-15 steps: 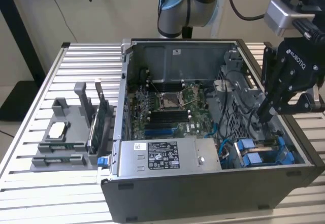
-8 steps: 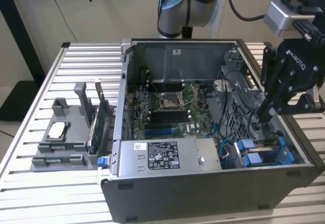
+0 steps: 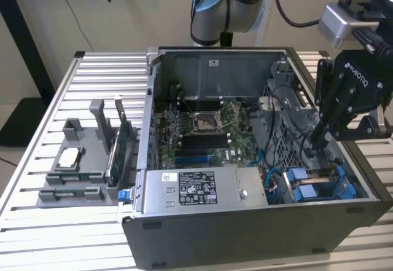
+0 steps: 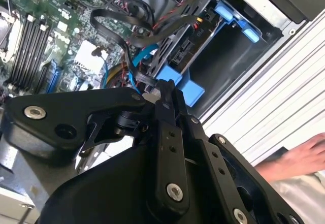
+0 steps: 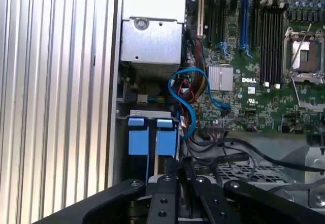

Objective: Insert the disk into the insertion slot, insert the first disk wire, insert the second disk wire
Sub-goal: 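Insert the second disk wire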

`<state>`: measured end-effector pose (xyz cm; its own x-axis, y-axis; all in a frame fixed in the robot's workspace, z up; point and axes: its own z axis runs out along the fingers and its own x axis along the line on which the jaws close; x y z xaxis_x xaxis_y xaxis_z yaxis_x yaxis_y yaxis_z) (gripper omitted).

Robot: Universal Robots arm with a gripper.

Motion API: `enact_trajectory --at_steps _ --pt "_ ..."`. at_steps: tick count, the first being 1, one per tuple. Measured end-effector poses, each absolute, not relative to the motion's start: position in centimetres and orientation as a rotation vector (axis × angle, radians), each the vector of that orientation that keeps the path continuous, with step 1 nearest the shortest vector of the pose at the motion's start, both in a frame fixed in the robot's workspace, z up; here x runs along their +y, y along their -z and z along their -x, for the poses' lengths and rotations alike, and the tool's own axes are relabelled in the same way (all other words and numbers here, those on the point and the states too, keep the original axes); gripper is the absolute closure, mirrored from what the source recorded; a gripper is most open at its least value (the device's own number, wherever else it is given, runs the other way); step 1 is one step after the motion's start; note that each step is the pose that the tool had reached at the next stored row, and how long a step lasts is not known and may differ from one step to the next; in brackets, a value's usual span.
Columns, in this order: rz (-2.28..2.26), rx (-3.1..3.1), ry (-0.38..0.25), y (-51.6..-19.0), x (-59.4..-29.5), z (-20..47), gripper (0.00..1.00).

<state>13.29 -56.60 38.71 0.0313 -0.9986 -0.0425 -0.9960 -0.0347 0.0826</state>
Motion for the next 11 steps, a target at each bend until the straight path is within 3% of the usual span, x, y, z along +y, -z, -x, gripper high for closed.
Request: enact_trajectory --at_steps 11 --pt "-2.234 -2.161 0.137 -37.6 -56.6 -13.3 0.84"
